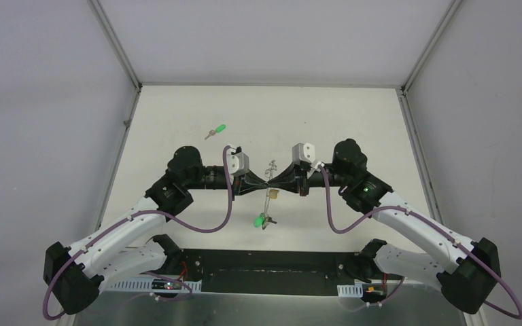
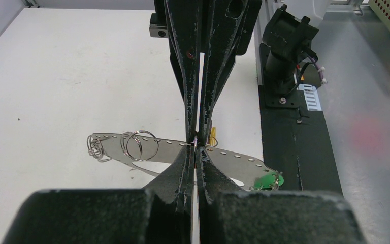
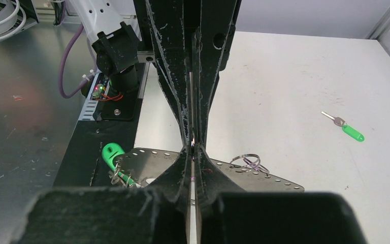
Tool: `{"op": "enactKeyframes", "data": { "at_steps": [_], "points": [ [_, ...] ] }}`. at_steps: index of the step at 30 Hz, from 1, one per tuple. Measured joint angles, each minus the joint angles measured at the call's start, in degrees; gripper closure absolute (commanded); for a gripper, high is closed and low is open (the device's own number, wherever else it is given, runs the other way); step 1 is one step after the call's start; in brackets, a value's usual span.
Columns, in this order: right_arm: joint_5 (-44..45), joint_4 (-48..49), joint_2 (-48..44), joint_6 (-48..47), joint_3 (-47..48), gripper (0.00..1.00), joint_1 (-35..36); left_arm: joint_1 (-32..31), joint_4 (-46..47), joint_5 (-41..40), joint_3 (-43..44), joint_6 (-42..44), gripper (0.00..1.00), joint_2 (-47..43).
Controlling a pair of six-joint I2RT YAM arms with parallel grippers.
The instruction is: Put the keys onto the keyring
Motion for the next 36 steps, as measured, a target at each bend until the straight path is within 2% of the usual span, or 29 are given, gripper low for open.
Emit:
{"op": "enactKeyframes", "data": {
  "at_steps": [4, 6, 8, 12, 16, 25, 36],
  "points": [
    [0.04, -0.02, 0.00, 0.02, 0.00, 1.00, 0.00, 0.00, -0.02, 0.00, 0.00, 0.00, 0.99, 0.00],
    [0.04, -0.13, 0.00, 0.04, 0.02, 1.00, 0.00, 0.00, -0.09, 0.00, 0.00, 0.02, 0.87, 0.00],
    [0.04, -1.09, 0.00, 0.20, 0.42, 1.00, 0.00, 0.00, -0.31, -0.04, 0.00, 0.24, 0.66, 0.00],
    [0.07, -6.84, 0.46, 0.13, 2.71, 1.00, 0.02, -0.02, -2.34, -0.44, 0.46, 1.68, 0.50, -0.31],
    [0.42, -13.40, 1.11, -0.17, 5.60, 1.00, 0.02, -0.02, -6.49, -0.81, 1.86, 4.59, 0.49, -1.11],
    [4.24, -29.16, 2.16, -4.59, 10.97, 1.00, 0.02, -0.02, -11.08, -0.28, 3.65, 6.95, 0.56, 0.13],
    [7.61, -46.60, 8.63, -9.94, 20.22, 1.00, 0.02, -0.87, -8.59, 1.05, 4.46, 5.88, 0.62, 5.18]
  ]
}}
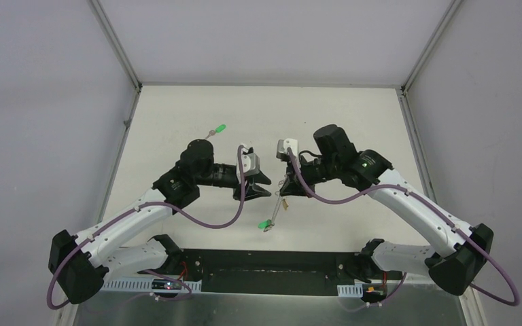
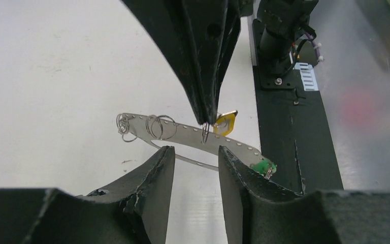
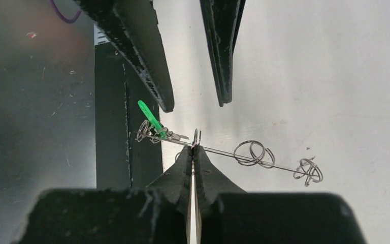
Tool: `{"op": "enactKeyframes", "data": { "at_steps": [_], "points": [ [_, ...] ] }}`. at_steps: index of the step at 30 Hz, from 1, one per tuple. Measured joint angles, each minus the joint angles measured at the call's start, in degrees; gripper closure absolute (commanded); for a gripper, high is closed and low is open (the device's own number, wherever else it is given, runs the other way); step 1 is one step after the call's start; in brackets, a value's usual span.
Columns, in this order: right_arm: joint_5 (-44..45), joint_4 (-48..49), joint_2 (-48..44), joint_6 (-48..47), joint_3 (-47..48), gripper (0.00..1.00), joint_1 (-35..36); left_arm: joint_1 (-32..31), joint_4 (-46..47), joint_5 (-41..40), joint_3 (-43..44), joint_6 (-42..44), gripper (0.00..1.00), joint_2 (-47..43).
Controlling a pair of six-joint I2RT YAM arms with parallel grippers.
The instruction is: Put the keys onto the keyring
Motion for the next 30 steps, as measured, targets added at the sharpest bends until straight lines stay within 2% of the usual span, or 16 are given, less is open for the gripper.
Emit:
{"op": "enactKeyframes", "data": {
  "at_steps": [7, 15, 23, 27, 30],
  "points": [
    [-0.50, -5.35, 4.07, 0.28, 4.15, 1.00, 0.00, -2.71, 7.41, 0.04, -0.55, -2.38, 0.64, 2.29],
    [-2.08, -6.54, 4.48, 0.44, 4.61, 1.00, 0.00, -4.39, 9.57, -0.13, -1.05, -2.60, 0.68, 4.44],
    [-2.45, -6.58, 4.42, 0.42, 4.61, 1.00, 0.00, -4.39, 8.48, -1.64, -1.60, -1.75, 0.62, 4.11],
    [-2.49, -6.58, 4.37, 0.42, 4.61, 1.00, 0.04, -4.42, 6.82, -2.73, -1.62, -0.83, 0.68, 3.23],
    [-2.49, -6.54, 4.37, 0.42, 4.61, 1.00, 0.04, -4.42, 6.27, -3.02, -1.62, -0.57, 0.77, 2.95]
  ]
}}
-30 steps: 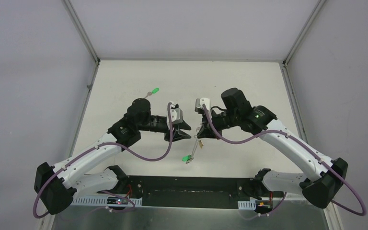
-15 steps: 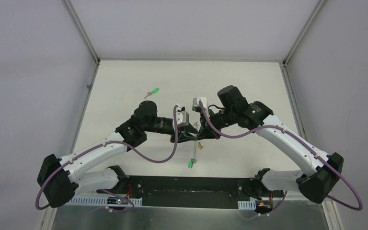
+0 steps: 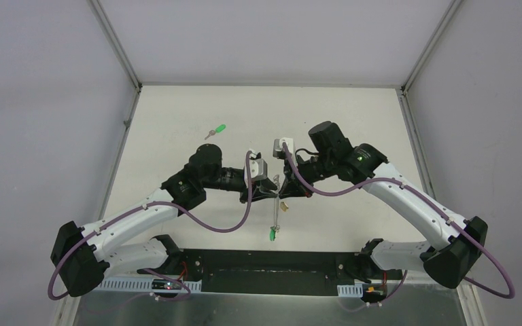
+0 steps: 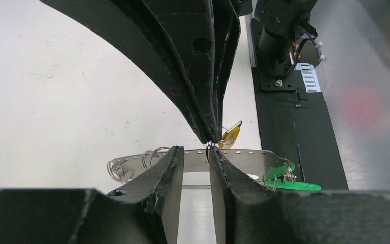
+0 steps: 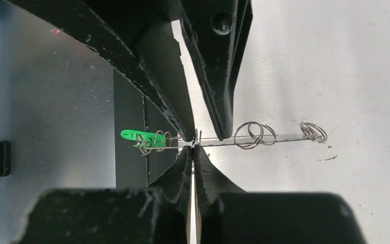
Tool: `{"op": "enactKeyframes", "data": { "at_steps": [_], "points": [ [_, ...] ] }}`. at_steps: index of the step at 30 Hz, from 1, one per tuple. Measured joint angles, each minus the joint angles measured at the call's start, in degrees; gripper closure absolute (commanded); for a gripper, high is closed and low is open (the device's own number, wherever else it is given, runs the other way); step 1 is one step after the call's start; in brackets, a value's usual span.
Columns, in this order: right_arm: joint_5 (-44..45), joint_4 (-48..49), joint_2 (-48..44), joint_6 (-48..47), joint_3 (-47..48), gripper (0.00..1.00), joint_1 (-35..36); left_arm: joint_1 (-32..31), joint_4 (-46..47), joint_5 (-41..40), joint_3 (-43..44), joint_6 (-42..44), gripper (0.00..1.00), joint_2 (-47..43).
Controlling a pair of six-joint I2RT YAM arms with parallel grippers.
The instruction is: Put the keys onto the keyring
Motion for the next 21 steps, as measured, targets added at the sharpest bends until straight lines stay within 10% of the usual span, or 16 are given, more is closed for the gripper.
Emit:
{"op": "enactKeyframes", "data": {
  "at_steps": [21],
  "points": [
    [0.02, 0.83, 0.00, 0.13, -0.02, 1.00, 0.00, -0.63, -1.79, 0.42, 0.00, 1.27, 1.00, 0.35]
  ]
}}
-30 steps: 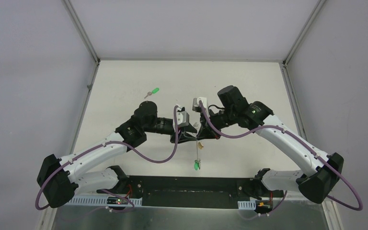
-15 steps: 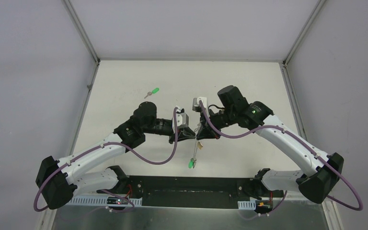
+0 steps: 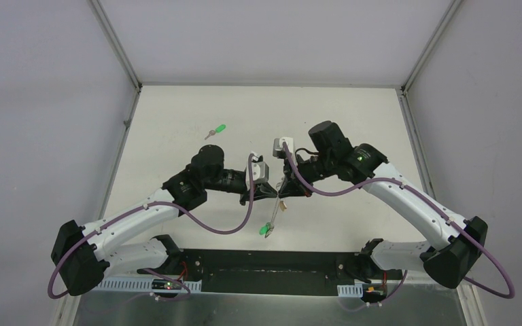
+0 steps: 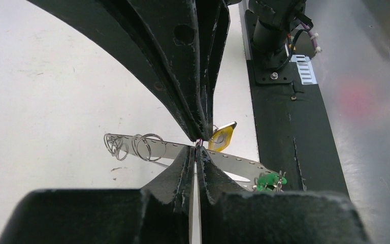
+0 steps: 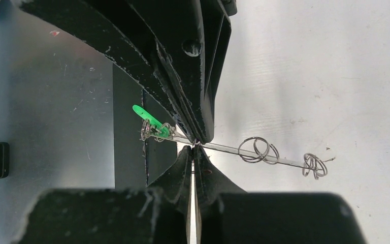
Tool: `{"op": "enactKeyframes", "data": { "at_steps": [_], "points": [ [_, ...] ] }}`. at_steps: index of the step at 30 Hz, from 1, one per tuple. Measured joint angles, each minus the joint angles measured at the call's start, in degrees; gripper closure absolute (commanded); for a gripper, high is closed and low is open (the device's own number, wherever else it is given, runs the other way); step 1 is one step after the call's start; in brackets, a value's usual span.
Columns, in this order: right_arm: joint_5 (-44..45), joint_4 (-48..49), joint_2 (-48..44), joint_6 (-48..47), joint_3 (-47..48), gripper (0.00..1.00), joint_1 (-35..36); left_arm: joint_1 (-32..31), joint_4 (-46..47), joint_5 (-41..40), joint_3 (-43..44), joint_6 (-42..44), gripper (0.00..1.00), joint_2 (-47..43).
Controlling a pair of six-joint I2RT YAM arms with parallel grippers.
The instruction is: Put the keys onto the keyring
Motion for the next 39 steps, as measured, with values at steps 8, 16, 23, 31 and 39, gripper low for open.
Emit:
{"op": "enactKeyframes", "data": {
  "at_steps": [8, 16, 23, 31, 39],
  "points": [
    [-0.04, 0.00, 0.00, 0.13, -0.28, 0.99, 0.07, -0.11, -0.50, -0.04, 0.00, 0.13, 1.00, 0.00],
    [1.44, 1.60, -0.48, 1.20, -0.33, 0.47, 0.17, -0.13, -0.50, -2.58, -0.39, -0.39, 1.00, -1.27],
    [4.42, 6.97, -6.14, 2.60, -4.13, 0.48, 0.17, -0.11, 5.42, -6.82, -5.25, -3.65, 1.00, -6.88],
    [4.13, 17.75, -13.11, 5.79, -11.02, 0.62, 0.17, -0.11, 16.04, -9.27, -10.27, -6.62, 1.00, -9.81],
    [3.23, 24.63, -13.62, 7.08, -11.67, 0.62, 0.17, -0.13, 23.61, -9.16, -12.33, -8.37, 1.00, -9.88]
  ]
}}
